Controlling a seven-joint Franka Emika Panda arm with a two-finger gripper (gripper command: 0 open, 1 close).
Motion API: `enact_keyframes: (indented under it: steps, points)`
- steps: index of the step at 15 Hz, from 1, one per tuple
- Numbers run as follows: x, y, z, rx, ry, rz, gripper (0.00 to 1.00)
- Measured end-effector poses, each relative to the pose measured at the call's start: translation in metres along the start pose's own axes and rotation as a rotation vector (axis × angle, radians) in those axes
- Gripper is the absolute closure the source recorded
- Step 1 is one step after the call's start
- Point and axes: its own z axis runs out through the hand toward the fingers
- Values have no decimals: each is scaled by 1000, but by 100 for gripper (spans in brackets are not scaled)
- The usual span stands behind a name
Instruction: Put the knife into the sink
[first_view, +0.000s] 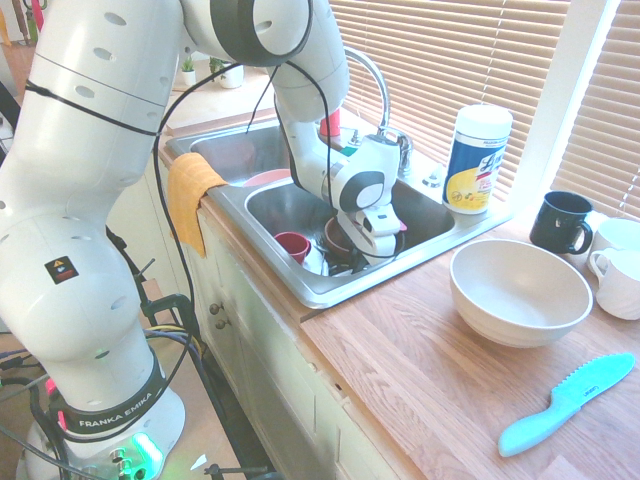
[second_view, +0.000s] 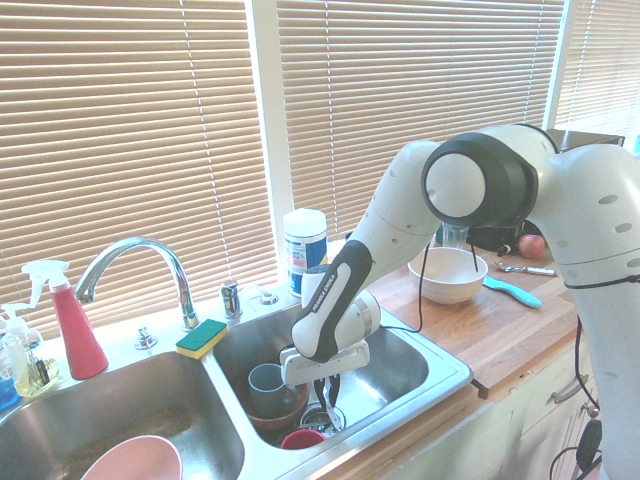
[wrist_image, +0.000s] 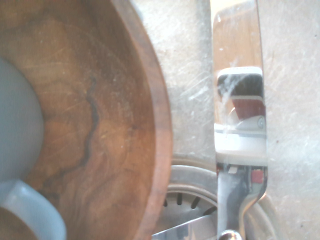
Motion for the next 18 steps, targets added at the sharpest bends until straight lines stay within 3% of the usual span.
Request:
enact_keyframes:
  steps: [12, 14, 18]
  points:
    - [-16, 10, -10, 35, 2, 5, 0]
    - [-27, 10, -45, 66, 27, -27, 0]
    - [-44, 14, -168, 86, 104, -100, 0]
